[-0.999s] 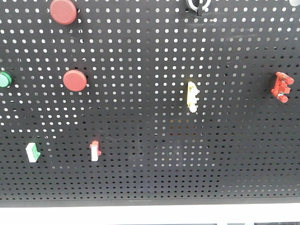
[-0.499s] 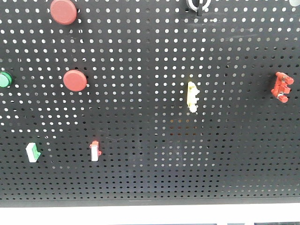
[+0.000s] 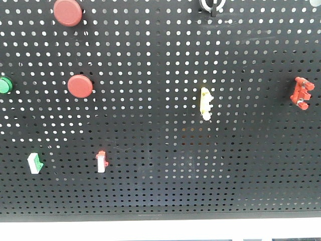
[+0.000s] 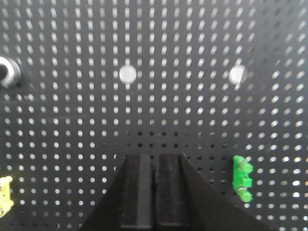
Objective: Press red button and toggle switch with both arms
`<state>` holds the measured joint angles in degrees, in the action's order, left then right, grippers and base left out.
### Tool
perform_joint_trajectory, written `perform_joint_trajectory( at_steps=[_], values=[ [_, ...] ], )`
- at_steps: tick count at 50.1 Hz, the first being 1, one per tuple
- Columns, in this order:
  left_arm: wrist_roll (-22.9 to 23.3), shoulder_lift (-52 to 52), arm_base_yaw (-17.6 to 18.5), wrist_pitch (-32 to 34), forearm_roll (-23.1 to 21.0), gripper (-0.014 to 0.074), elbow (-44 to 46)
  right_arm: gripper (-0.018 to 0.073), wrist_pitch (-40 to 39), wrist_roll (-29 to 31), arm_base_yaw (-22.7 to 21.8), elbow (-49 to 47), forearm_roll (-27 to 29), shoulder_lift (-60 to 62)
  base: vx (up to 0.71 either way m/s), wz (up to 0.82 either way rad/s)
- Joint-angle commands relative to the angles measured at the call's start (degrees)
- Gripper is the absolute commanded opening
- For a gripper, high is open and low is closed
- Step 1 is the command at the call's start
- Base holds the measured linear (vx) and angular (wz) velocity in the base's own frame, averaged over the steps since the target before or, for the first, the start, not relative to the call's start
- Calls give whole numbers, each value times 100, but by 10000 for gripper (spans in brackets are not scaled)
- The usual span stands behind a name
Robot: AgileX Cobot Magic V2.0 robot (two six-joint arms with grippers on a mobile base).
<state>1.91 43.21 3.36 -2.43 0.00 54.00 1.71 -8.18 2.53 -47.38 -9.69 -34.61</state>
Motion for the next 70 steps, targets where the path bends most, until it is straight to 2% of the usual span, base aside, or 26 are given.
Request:
perform_joint_trajectory(
  at_steps=[1,14,21,27,36,53,70],
  values=[
    [27,275,210,1049,-114,2,485,0,-750,47,-38,-189,-36,-126,0,0],
    [22,1439,1259,905,76,2,1805,0,-860,47,-38,-189,-36,-160,0,0],
    [-1,1993,1832,838,76,2,2285,0,-860,47,-38,-189,-36,-160,0,0],
    [-41,2332,2150,824,81,2,2480,0,-860,47,-38,-189,-36,-160,0,0],
    [-108,2795,2361,824,81,2,2772,0,-860,47,-38,-189,-36,-160,0,0],
    [-108,3396,2337,763,81,2,3393,0,-865,24,-38,-189,-36,-160,0,0],
    [-102,2819,2427,45,71,2,3364,0,-878,24,-38,-183,-47,-154,0,0]
  ],
)
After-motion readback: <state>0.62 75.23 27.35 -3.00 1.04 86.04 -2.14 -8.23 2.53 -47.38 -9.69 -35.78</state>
